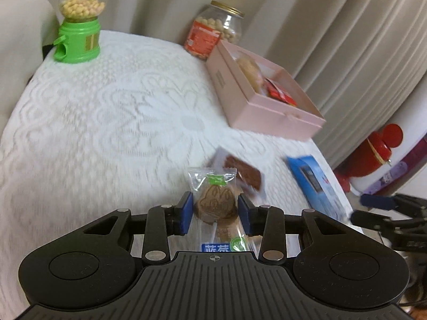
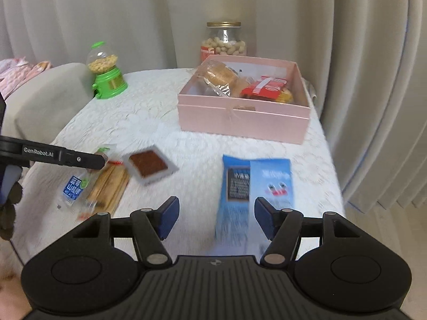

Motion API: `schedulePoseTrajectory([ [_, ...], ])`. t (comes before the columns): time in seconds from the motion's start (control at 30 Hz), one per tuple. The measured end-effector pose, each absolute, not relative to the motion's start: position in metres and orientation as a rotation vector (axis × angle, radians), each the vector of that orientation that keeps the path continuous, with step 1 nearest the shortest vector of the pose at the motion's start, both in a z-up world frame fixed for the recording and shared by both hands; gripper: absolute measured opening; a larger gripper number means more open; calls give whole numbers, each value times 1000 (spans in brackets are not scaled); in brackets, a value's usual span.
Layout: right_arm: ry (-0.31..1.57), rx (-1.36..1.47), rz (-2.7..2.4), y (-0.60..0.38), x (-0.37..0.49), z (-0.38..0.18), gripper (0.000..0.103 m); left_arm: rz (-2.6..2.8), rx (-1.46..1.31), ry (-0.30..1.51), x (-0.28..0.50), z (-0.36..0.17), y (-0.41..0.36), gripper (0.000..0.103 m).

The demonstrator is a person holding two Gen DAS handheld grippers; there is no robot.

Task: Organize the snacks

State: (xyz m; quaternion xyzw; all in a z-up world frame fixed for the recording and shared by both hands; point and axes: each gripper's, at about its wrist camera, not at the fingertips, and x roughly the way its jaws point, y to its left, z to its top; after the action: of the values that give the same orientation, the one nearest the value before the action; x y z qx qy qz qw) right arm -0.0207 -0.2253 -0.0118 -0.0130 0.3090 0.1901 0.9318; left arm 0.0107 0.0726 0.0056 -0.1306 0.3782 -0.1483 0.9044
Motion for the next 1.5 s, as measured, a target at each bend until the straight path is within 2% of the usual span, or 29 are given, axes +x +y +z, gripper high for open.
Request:
schedulePoseTrajectory([
  [0.07,637,-45,410,-230,-39,-5,70,-302,-255,774,0,5,71,42],
  [0.27,579,-126,342,-225,-69,2,75,-284,-268,758,-14,7,76,42],
  [0.6,654,-38,469,-140,-12,-11,76,-193,-274,728,-18,4,96,42],
  [0.8,724,-84,548,-81,17,-32,76,-140,-300,742,-18,-4,112,42],
  [0.9,741,-84,551,-71,20,-43,62,-134,-323,737,-19,-4,119,42],
  [0.93,732,-95,547,-71,18,-42,49,-137,-328,738,-19,-4,119,42],
  [0.97,738,-97,553,-74,17,-40,41,-143,-328,738,-18,-4,118,42],
  [1.0,741,-82,556,-80,15,-38,38,-153,-325,740,-18,-4,115,42],
  [1.23,679,-108,446,-129,-11,-31,37,-233,-302,771,-15,-9,90,42],
  [1.4,709,-100,508,-146,-21,-29,39,-271,-277,784,-14,-11,75,42],
  [1.47,685,-101,528,-146,-21,-22,46,-267,-277,785,-14,-11,75,42],
  [1.5,654,-113,518,-145,-20,-16,56,-263,-281,783,-14,-11,76,42],
])
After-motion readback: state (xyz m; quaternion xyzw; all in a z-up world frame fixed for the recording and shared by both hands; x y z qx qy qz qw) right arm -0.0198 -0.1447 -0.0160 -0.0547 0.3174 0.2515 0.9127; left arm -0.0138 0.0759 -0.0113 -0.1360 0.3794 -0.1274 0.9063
